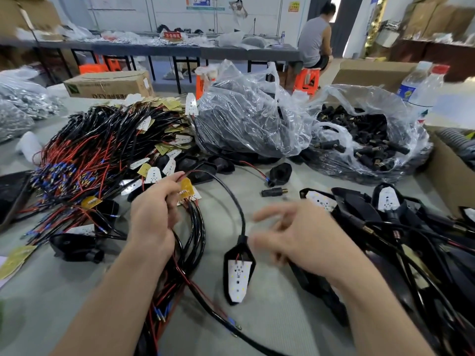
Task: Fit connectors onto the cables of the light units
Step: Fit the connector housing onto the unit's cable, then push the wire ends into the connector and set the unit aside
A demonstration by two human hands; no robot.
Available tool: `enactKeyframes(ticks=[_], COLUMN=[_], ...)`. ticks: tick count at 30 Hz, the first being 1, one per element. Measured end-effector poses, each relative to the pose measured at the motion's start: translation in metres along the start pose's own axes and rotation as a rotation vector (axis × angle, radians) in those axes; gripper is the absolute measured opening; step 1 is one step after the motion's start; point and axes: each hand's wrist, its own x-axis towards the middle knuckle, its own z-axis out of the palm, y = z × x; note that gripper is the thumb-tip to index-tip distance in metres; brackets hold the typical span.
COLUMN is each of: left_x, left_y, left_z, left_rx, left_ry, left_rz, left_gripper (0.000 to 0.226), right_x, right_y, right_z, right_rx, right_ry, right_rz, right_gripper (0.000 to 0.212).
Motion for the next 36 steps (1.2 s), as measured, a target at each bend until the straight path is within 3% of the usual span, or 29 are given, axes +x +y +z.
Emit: enactKeyframes(ticks=[2, 3, 7, 9, 12, 16, 23, 26, 28, 36], left_x=[-0.003, -0.005, -0.012, -0.015, -0.017, -0.016, -0.025, -0.031, -0.035, -0.047], left_y=[0.002, 0.003, 0.005, 0.003, 0.003, 0.003, -0.008, -0.013, -0.015, -0.017], left_z=[0.002, 0.003, 0.009, 0.011, 0.014, 0.013, 0.022, 0.027, 0.033, 0.066], left_rx=[0.058, 0.07, 0.146, 0.196, 0.104, -0.227, 0.15, 0.235, 0.274, 0.275], left_ry=[-0.05, -0.108, -0.408, -0.446, -0.355, -0.348, -0.419, -0.45, -0.398, -0.244], left_rz=[0.068, 0.083, 0.003, -0.014, -0.021, -0.147, -0.055, -0.033, 0.013, 0.057], left_gripper=[0.03, 0.028, 0.02, 0.016, 0.017, 0.015, 0.02, 0.011, 0.017, 0.003], right_x=[0.007, 0.009, 0.013, 0.015, 0.02, 0.025, 0.023, 0.025, 0.024, 0.018], right_y=[-0.002, -0.003, -0.002, 0.0, 0.003, 0.007, 0.005, 0.005, 0.005, 0.003], right_z=[0.006, 0.009, 0.034, 0.047, 0.051, 0.048, 0.054, 0.057, 0.058, 0.047], right_rx=[0.061, 0.105, -0.068, -0.152, -0.12, 0.065, 0.09, 0.132, 0.118, 0.13], right_ry=[0.502, 0.617, 0.445, 0.399, 0.457, 0.436, 0.286, 0.308, 0.34, 0.526], right_rz=[-0.109, -0.157, -0.293, -0.352, -0.359, -0.176, -0.109, -0.093, -0.089, -0.002], right_gripper=[0.009, 0.007, 0.039, 0.042, 0.026, 0.023, 0.022, 0.026, 0.026, 0.025])
